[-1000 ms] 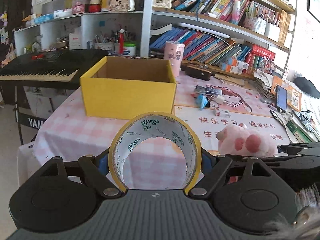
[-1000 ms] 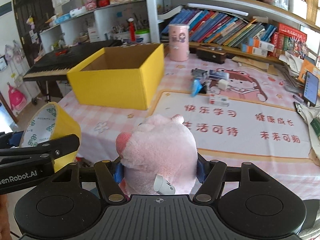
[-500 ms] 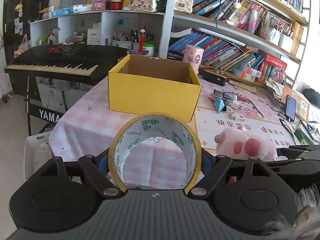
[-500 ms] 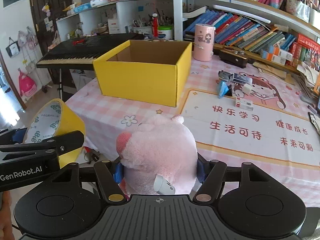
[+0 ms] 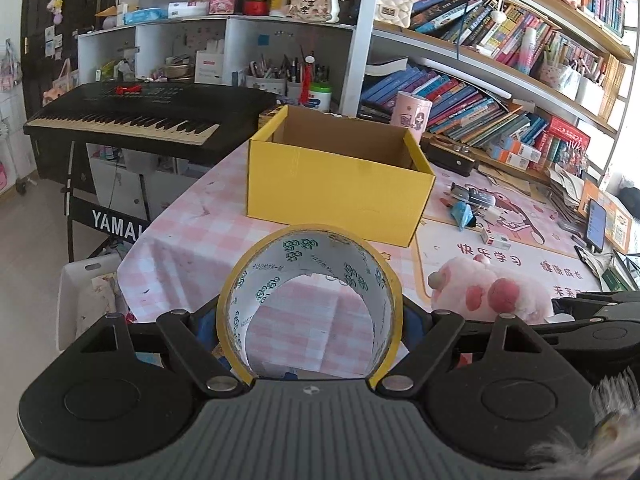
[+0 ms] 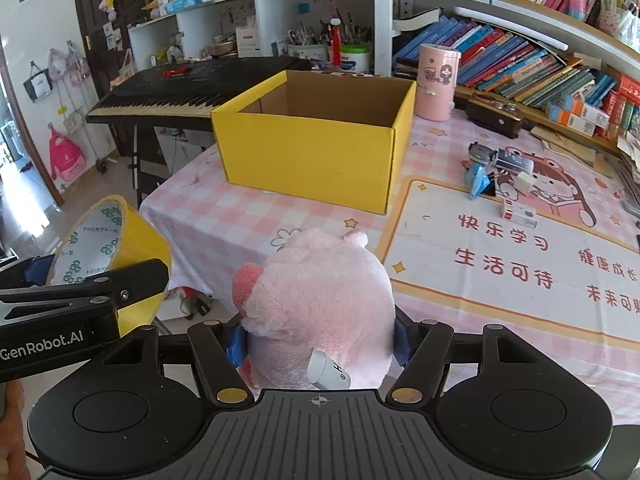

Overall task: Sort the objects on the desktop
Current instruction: 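Carry the tape roll with the left tool while the right tool carries the pig to the yellow box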

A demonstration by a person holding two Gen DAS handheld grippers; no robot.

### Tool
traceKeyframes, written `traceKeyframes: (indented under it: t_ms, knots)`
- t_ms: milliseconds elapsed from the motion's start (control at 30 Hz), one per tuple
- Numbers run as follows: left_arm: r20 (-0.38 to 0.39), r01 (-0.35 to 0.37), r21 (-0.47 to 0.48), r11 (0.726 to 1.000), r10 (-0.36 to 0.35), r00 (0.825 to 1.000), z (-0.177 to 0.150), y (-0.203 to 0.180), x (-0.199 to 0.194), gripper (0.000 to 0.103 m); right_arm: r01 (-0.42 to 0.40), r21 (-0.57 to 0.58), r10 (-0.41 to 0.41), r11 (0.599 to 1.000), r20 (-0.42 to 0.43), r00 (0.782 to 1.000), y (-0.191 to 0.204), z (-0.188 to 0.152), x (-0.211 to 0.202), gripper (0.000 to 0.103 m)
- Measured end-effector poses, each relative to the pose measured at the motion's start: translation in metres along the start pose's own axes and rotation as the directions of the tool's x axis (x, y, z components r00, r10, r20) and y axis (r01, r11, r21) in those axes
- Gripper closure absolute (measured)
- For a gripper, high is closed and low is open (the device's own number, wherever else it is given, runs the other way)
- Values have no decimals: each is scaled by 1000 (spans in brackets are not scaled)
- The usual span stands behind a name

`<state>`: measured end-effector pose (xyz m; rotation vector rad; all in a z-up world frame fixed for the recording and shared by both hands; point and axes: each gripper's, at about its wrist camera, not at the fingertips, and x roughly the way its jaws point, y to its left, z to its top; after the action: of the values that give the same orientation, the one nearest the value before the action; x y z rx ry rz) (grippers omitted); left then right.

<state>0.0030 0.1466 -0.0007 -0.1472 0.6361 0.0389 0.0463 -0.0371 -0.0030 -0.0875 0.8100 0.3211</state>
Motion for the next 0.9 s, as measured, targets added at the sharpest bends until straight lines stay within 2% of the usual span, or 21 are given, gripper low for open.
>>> traceKeyframes:
  t_ms: [567,900]
  knots:
    - [-23,-34,-16,999,34,999,12,5,25,21,-33,-14,32,999,-23,999,-2,16,25,36]
    - [2,-57,-25,998,57,998,43,-6,53,21,-53,-46,54,998,6,999,-17,49,46,36]
